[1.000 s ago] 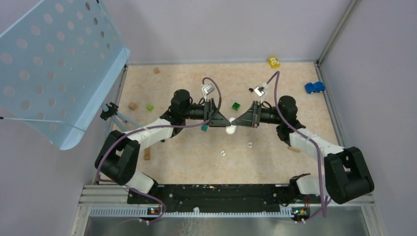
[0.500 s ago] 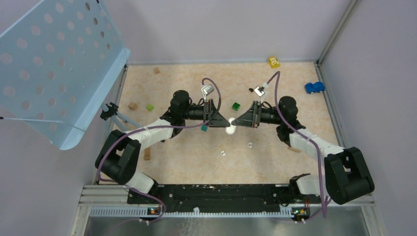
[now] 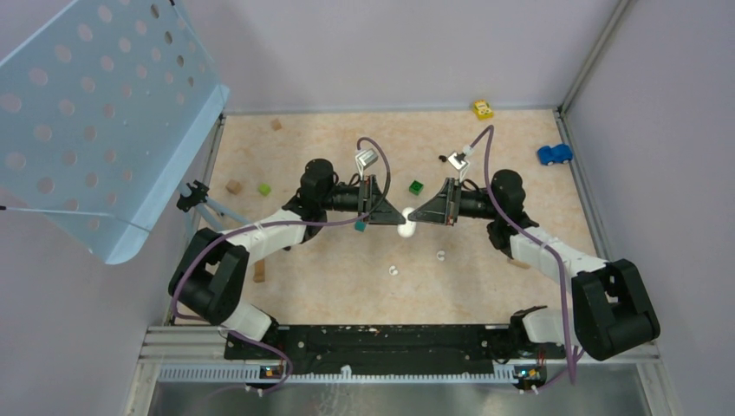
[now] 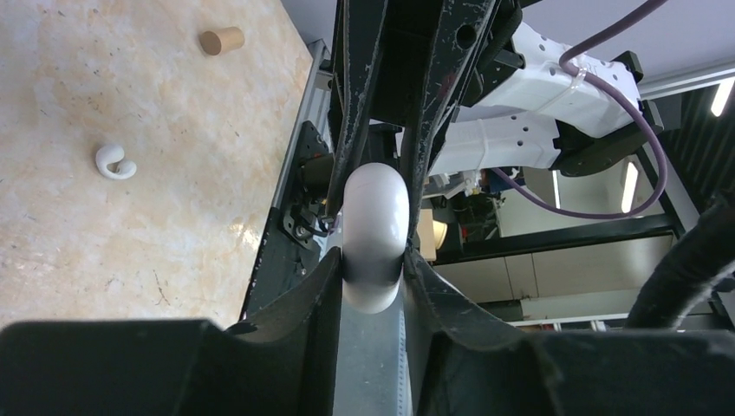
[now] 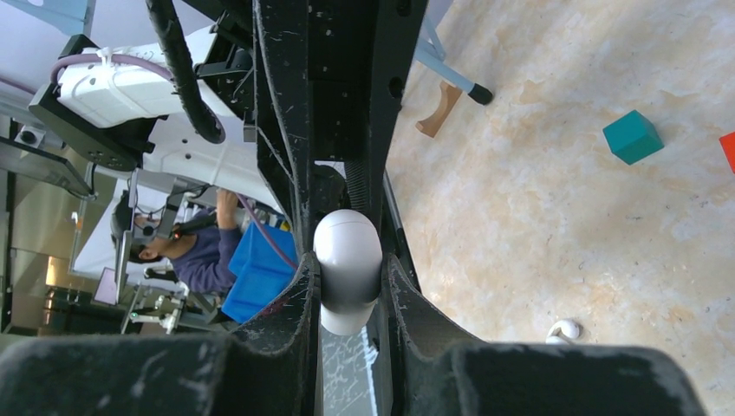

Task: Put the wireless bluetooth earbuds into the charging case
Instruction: Pass from the right arm to the left, then open the charging case to the charging case.

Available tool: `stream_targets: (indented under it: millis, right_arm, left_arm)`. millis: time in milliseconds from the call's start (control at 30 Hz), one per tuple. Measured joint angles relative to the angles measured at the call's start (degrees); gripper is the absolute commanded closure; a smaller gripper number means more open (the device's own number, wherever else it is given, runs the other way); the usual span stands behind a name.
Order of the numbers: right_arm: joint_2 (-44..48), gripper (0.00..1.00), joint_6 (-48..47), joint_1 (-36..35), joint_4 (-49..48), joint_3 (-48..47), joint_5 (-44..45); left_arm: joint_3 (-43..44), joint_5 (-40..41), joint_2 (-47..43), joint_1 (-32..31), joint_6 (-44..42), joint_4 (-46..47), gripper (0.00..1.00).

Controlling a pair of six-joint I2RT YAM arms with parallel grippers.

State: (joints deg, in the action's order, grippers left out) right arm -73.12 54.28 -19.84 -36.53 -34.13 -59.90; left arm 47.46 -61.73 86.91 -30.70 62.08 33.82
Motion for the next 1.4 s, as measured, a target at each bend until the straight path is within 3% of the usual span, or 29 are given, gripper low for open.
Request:
stream_targets:
  millis: [333, 600, 633, 700, 767, 833, 1067, 1400]
  right_arm:
    - [0.00, 1.00, -0.24, -0.37, 0.09, 0.00, 0.04]
    - [0.00, 1.00, -0.28, -0.42, 0.57, 0.00, 0.15]
    - [0.00, 0.98, -0.20, -0.42, 0.57, 0.00, 0.17]
    - [0.00, 0.76, -0.33, -0.42, 0.83, 0.00, 0.22]
    - [0.02, 0.61, -1.38, -0.42, 2.54, -0.20, 0.22]
    - [0.02, 0.56, -4.31, -0.42, 6.82, -1.51, 0.46]
    - [1.09, 0.52, -15.89, -0.52, 24.30, -7.06, 4.90]
    - [1.20, 0.49, -16.76, -0.57, 26.73, -6.95, 8.55]
  left_arm:
    - [0.04, -0.72, 1.01, -0.13, 0.85, 0.17, 0.56]
    - [0.09, -1.36, 1.27, -0.31, 1.01, 1.40, 0.85]
    - [0.09, -1.36, 1.27, -0.31, 1.01, 1.51, 0.86]
    - [0.09, -1.40, 1.29, -0.31, 1.01, 1.55, 0.90]
    - [0.09, -1.38, 1.46, -0.31, 0.92, 1.29, 0.94]
    - [0.09, -0.81, 1.77, -0.31, 1.05, 0.50, 0.99]
    - [-0.35, 1.49, 1.90, -0.20, 2.49, 0.52, 1.00]
    - [-1.42, 4.42, 1.92, -0.09, 3.78, 0.46, 1.00]
